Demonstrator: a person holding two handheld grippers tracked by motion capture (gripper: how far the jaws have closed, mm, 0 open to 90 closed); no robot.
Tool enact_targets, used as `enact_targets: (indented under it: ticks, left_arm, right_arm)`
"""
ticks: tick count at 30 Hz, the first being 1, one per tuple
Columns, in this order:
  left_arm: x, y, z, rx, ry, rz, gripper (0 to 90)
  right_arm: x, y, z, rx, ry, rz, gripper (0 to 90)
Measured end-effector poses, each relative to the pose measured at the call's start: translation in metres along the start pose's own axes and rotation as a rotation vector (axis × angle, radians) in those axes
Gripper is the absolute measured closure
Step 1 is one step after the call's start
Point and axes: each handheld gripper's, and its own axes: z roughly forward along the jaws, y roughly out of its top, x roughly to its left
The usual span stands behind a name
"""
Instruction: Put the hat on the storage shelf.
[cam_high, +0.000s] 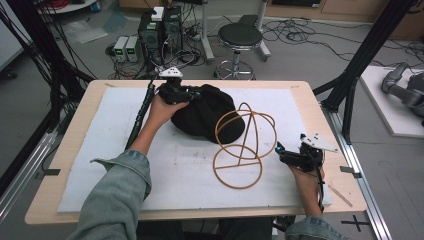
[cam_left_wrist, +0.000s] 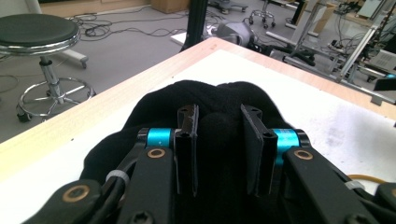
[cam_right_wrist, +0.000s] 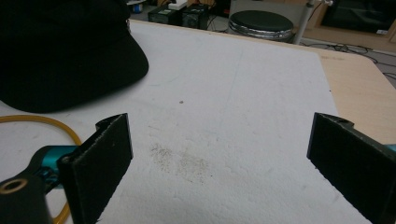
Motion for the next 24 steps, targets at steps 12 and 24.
enact_targets:
  ticks: [12,24]
  left_arm:
    - [-0.003,0.019,-0.026,-0.099,0.016,-0.013,69.5]
    - [-0.008,0.055,-0.061,-0.265,0.008,-0.106,69.6]
  right_arm:
    - [0.0,0.0,0.001,-0.003,0.002,0.0,6.4]
    - [-0.001,0.0,0.0,-0.006,0.001,0.002,6.4]
